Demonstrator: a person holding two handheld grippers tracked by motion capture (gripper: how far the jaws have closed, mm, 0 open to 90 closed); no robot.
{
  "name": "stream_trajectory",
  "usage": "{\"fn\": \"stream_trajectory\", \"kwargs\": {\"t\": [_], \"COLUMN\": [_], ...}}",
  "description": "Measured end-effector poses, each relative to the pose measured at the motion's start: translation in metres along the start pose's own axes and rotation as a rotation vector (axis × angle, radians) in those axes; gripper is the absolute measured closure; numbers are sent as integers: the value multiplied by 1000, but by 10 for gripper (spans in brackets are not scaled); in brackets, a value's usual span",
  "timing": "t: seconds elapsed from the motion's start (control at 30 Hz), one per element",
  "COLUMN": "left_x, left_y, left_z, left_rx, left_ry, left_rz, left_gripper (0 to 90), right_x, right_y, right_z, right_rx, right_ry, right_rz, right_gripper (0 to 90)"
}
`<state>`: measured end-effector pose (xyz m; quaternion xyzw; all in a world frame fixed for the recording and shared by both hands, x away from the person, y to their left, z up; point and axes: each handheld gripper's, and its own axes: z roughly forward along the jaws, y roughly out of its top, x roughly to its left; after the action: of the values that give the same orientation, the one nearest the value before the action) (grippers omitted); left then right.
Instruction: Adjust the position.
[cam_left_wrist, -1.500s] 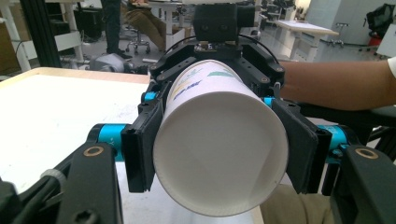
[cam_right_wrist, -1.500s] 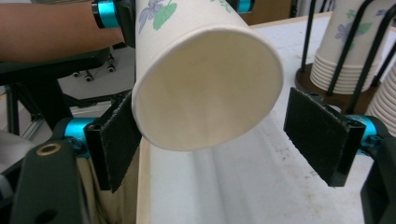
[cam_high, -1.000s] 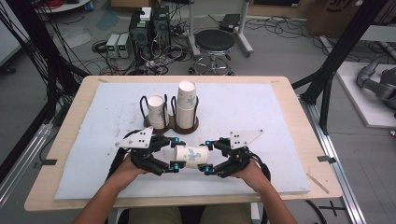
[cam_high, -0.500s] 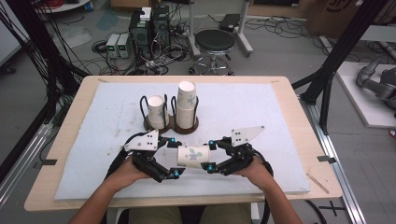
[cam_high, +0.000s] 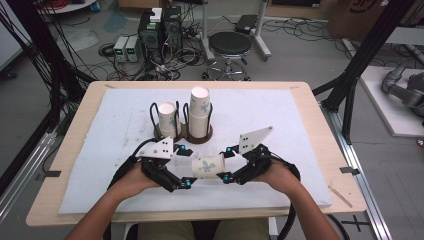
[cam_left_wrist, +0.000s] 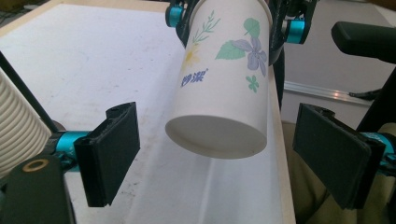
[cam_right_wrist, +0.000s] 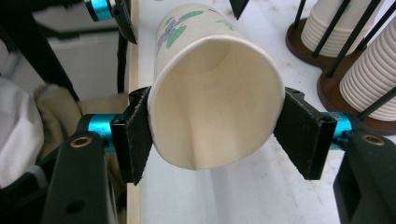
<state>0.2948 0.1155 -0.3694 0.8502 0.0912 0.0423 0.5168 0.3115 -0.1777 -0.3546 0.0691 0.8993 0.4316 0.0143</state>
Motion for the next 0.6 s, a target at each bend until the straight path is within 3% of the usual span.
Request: {"fn": "stream_trajectory", "kwargs": {"t": [0.4,0.6], "left_x": [-2,-3], "left_y": [8,8], "left_z": [6,9], "left_rx": [68,88], "left_ry": [2,2], "left_rz": [43,44], "left_gripper": [154,157], "right_x": [2,4], "right_y": [30,42], "right_z": [5,9], "right_rx": [171,245], "right_ry": [-7,-15], "right_rz": [-80,-119], "right_gripper": [333,333]}}
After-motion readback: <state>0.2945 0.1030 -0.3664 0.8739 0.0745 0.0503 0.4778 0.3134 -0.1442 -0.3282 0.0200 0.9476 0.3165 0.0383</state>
